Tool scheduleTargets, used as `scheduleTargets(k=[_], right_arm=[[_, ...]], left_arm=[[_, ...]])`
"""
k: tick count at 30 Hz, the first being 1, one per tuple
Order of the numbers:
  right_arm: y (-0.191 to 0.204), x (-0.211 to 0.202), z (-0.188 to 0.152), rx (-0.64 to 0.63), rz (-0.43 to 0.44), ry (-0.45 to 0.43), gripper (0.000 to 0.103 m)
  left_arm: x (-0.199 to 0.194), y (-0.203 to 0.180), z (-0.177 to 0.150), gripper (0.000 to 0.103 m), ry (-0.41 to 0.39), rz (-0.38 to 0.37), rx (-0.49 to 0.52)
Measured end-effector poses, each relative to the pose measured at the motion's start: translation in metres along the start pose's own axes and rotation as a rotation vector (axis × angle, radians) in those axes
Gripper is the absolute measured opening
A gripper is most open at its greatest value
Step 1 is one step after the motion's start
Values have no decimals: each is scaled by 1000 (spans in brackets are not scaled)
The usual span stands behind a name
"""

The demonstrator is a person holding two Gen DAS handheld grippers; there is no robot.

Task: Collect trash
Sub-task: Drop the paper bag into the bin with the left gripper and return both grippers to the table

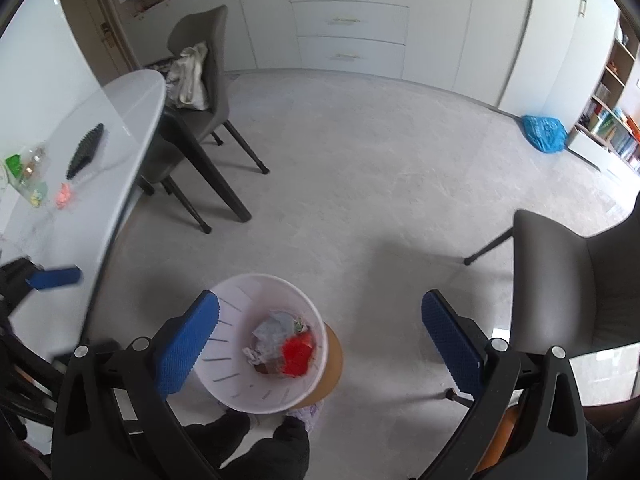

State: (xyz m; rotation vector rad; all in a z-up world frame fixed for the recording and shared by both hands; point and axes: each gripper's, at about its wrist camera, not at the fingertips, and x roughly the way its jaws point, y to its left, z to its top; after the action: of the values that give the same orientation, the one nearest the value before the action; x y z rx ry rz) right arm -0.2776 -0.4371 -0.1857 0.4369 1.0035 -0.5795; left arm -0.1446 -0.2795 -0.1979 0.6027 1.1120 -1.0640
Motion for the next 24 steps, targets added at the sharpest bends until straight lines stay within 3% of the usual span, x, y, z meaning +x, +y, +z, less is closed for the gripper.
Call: scheduleTargets(k=[5,11,15,24], right_arm=[[44,-16,19,-64,79,-34,100],[122,-22,36,-187,196,-48,100],[170,-22,40,-267,257,-45,100],[245,-10,46,-423,297,1,100]], left_arm=[[-69,48,-7,95,-144,125,-125],[-107,116,-39,95,-162,288,-286],[-120,161,-63,95,-160,317,-396],[-120,211,-99,95,-161,328,-525]])
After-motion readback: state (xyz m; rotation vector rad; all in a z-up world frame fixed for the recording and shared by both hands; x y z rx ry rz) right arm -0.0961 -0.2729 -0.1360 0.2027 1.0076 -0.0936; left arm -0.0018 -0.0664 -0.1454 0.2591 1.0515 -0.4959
